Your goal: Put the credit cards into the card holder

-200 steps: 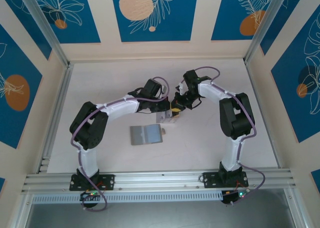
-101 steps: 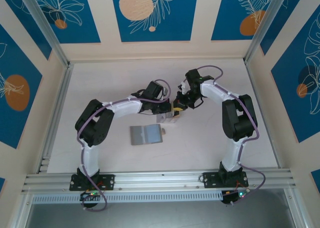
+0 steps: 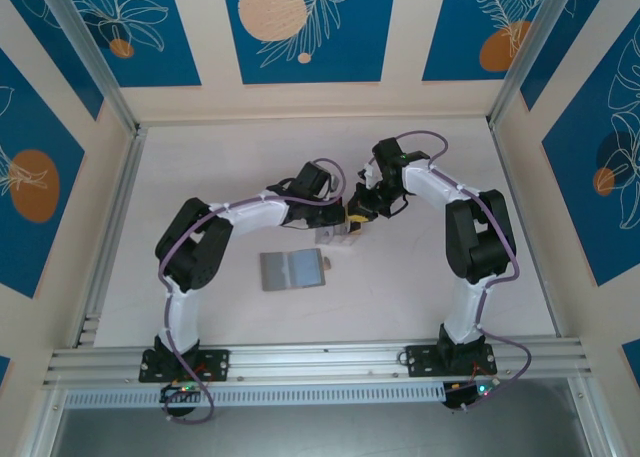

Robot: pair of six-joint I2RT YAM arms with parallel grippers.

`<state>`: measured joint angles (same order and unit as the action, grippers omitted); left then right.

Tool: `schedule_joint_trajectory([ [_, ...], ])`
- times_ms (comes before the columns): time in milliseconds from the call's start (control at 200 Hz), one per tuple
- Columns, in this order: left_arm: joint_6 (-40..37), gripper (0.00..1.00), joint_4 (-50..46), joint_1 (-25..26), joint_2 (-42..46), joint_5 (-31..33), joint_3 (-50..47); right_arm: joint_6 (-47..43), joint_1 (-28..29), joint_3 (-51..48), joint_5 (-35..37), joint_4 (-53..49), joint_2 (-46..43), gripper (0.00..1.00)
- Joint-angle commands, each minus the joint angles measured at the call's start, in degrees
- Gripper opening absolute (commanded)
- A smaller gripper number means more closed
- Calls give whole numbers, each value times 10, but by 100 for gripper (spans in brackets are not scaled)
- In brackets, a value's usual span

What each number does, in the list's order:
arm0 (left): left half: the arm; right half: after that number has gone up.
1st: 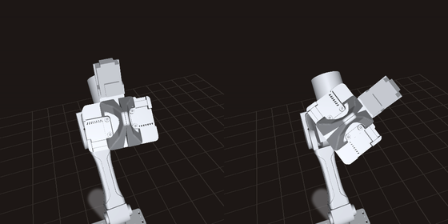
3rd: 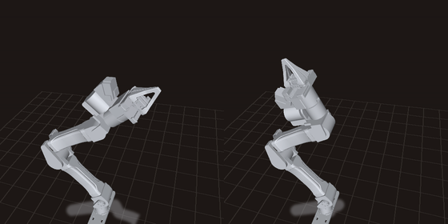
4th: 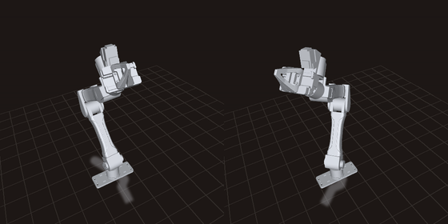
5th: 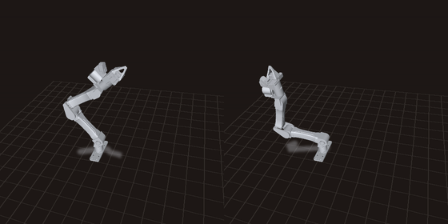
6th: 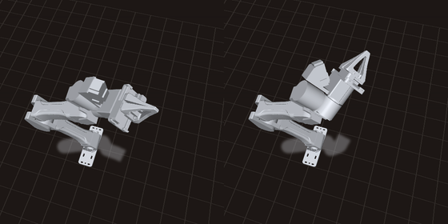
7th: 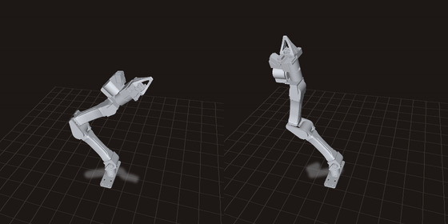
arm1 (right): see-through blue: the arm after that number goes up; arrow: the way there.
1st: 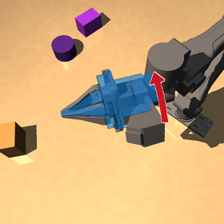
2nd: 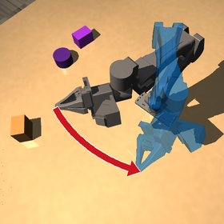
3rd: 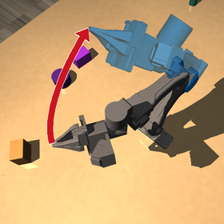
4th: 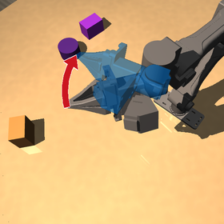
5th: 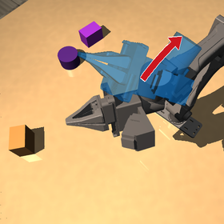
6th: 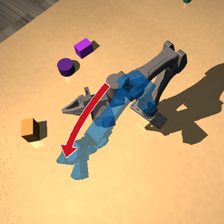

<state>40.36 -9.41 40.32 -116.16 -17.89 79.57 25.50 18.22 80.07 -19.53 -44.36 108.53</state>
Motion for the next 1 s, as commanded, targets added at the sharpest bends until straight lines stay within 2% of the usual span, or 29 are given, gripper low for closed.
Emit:
schedule_joint_trajectory([
  [0, -19, 0, -32, 7, -26, 32, 8, -3, -4, -4, -26, -13, -24, 12],
  [350, -30, 0, -45, 12, -32, 51, 15, -2, -6, -7, -28, -13, -30, 14],
  [995, -31, 0, -45, 12, -35, 52, 16, -4, -6, -6, -19, -18, -36, 0],
])
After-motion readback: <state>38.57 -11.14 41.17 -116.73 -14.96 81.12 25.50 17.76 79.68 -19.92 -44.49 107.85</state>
